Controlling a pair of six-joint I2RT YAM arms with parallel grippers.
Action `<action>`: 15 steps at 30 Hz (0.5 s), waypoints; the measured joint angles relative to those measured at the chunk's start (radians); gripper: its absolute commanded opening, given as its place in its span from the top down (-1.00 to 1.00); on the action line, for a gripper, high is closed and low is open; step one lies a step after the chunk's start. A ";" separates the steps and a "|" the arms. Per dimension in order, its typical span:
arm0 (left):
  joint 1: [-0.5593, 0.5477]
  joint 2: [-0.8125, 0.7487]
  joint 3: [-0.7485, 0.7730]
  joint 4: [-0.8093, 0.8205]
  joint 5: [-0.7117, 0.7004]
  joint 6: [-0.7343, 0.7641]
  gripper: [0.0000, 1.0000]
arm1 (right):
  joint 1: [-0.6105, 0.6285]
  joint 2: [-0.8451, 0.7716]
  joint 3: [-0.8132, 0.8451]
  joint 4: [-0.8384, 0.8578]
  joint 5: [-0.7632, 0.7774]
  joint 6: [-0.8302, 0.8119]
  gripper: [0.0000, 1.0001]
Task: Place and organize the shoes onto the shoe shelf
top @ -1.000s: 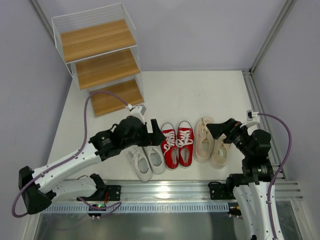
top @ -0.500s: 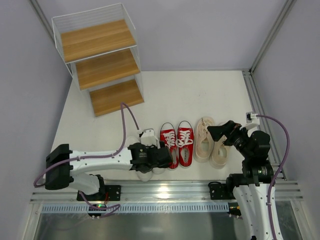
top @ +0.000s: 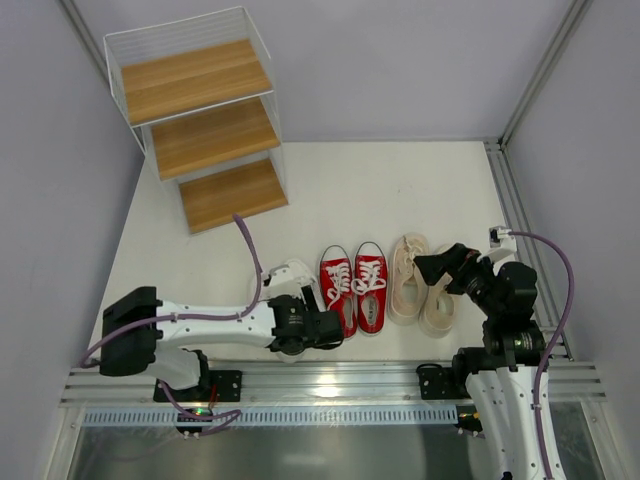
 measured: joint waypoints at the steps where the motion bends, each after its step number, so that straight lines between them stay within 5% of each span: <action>1: 0.000 0.007 -0.008 0.004 -0.007 -0.007 -0.43 | 0.000 0.000 -0.001 0.000 0.000 0.000 -0.94; 9: 0.010 0.067 -0.084 0.086 -0.090 -0.086 0.80 | 0.000 0.003 -0.009 0.000 -0.003 -0.005 -0.94; 15: 0.022 0.096 -0.089 0.129 -0.121 -0.076 0.99 | 0.000 0.003 -0.021 0.001 -0.005 -0.006 -0.94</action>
